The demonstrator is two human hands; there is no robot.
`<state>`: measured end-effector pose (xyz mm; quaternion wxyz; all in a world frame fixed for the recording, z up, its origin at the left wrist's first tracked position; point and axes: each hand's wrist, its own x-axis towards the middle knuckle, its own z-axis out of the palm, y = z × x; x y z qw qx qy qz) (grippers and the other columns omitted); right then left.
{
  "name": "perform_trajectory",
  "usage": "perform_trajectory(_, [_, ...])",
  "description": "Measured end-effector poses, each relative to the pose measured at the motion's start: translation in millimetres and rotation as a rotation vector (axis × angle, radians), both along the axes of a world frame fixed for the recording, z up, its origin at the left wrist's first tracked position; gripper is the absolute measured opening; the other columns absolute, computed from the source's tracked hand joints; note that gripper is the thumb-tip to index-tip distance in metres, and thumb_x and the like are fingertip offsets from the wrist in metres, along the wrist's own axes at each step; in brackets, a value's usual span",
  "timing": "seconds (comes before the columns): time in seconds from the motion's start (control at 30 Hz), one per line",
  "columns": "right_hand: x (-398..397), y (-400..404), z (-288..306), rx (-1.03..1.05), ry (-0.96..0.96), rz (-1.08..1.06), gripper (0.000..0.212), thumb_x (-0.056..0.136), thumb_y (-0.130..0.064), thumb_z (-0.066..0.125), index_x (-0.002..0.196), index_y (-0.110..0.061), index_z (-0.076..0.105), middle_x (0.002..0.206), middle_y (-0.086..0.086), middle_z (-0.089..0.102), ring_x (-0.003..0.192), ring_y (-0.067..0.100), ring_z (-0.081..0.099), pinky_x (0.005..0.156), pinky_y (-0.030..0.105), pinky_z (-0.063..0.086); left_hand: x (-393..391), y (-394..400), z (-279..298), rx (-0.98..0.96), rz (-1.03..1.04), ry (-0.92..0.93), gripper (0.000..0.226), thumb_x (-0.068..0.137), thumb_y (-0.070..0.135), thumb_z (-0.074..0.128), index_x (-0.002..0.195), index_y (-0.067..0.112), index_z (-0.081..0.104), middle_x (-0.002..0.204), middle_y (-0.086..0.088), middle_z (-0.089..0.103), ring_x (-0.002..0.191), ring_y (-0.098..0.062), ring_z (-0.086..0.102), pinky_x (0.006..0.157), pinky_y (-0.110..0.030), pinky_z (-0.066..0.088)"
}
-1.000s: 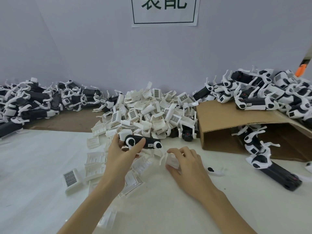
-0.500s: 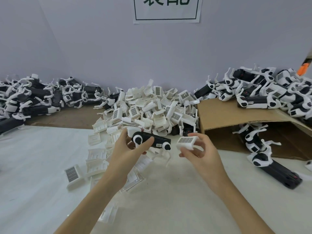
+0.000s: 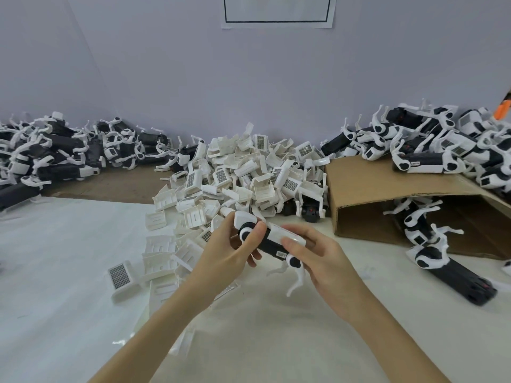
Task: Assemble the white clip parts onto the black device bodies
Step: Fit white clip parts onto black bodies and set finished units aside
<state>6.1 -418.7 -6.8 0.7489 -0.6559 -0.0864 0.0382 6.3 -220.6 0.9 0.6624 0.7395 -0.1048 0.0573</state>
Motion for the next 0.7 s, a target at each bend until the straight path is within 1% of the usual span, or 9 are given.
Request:
perform_trajectory(0.13, [-0.2,2.4,2.5,0.116,0.005,-0.133,0.03,0.082,-0.048,0.076,0.106,-0.03,0.078,0.103,0.004,0.08,0.098,0.021,0.077,0.081,0.027,0.057,0.1,-1.5,1.3,-0.015,-0.003,0.021,0.063,0.084,0.072,0.061,0.113,0.016,0.063,0.091,-0.004,0.077,0.078,-0.027,0.073,0.072,-0.039,0.064])
perform_trajectory(0.23, [-0.2,0.7,3.7,0.054,-0.04,-0.144,0.024,0.09,-0.041,0.074,0.11,-0.028,0.075,0.102,0.002,0.079,0.097,0.022,0.077,0.08,0.028,0.06,-0.7,-1.6,1.0,-0.011,-0.01,0.017,0.06,0.085,0.071,0.061,0.109,0.016,0.062,0.088,-0.003,0.077,0.077,-0.026,0.073,0.069,-0.036,0.063])
perform_trajectory(0.3, [-2.9,0.2,3.1,-0.042,-0.069,-0.051,0.029,0.091,-0.041,0.077,0.116,-0.026,0.072,0.106,0.001,0.079,0.099,0.021,0.076,0.084,0.031,0.06,-1.7,-2.2,-0.3,0.005,-0.02,0.008,0.056,0.086,0.068,0.062,0.107,0.016,0.061,0.087,-0.002,0.075,0.076,-0.027,0.073,0.065,-0.035,0.062])
perform_trajectory(0.37, [-4.7,1.1,2.1,-0.148,-0.1,-0.002,0.025,0.093,-0.039,0.077,0.115,-0.031,0.07,0.109,-0.003,0.078,0.1,0.016,0.075,0.082,0.028,0.059,-2.5,-3.1,-1.7,0.05,-0.03,0.001,0.051,0.091,0.065,0.065,0.107,0.016,0.062,0.088,-0.003,0.074,0.076,-0.026,0.072,0.063,-0.035,0.061])
perform_trajectory(0.43, [-5.7,3.4,0.0,-0.239,-0.174,-0.002,0.017,0.097,-0.035,0.073,0.113,-0.034,0.068,0.108,-0.009,0.077,0.102,0.011,0.074,0.08,0.023,0.057,-2.2,-3.4,-3.2,0.076,-0.03,0.002,0.049,0.096,0.062,0.066,0.109,0.014,0.062,0.089,-0.006,0.073,0.075,-0.025,0.071,0.064,-0.036,0.061])
perform_trajectory(0.5, [-7.4,4.2,-2.3,-0.401,-0.33,-0.069,0.015,0.099,-0.034,0.07,0.114,-0.034,0.068,0.111,-0.013,0.073,0.109,0.007,0.069,0.084,0.019,0.054,-1.3,-3.3,-3.8,0.079,-0.014,0.011,0.049,0.096,0.06,0.065,0.109,0.013,0.061,0.087,-0.006,0.073,0.074,-0.025,0.072,0.066,-0.04,0.062])
perform_trajectory(0.6, [-10.4,2.9,-3.7,-0.759,-0.674,-0.217,0.037,0.094,-0.037,0.072,0.128,-0.023,0.069,0.129,-0.011,0.062,0.123,0.007,0.058,0.1,0.019,0.047,-3.8,-4.8,-2.2,0.096,0.015,0.014,0.059,0.093,0.071,0.062,0.111,0.016,0.058,0.084,-0.003,0.075,0.071,-0.028,0.074,0.07,-0.051,0.064])
perform_trajectory(0.67, [-11.2,3.2,-2.6,-0.906,-0.765,-0.202,0.056,0.089,-0.045,0.075,0.137,-0.018,0.065,0.132,-0.004,0.057,0.123,0.012,0.054,0.104,0.024,0.046,-5.5,-7.3,-3.1,0.071,0.027,0.023,0.058,0.09,0.073,0.058,0.118,0.022,0.055,0.083,-0.008,0.076,0.07,-0.031,0.074,0.07,-0.056,0.063])
perform_trajectory(0.7, [-11.0,4.2,-2.2,-0.945,-0.782,-0.194,0.059,0.089,-0.045,0.076,0.139,-0.017,0.063,0.129,-0.003,0.058,0.121,0.016,0.055,0.103,0.027,0.048,-6.1,-8.4,-3.6,0.069,0.028,0.016,0.054,0.09,0.07,0.057,0.124,0.028,0.052,0.083,-0.011,0.075,0.07,-0.032,0.074,0.069,-0.056,0.063])
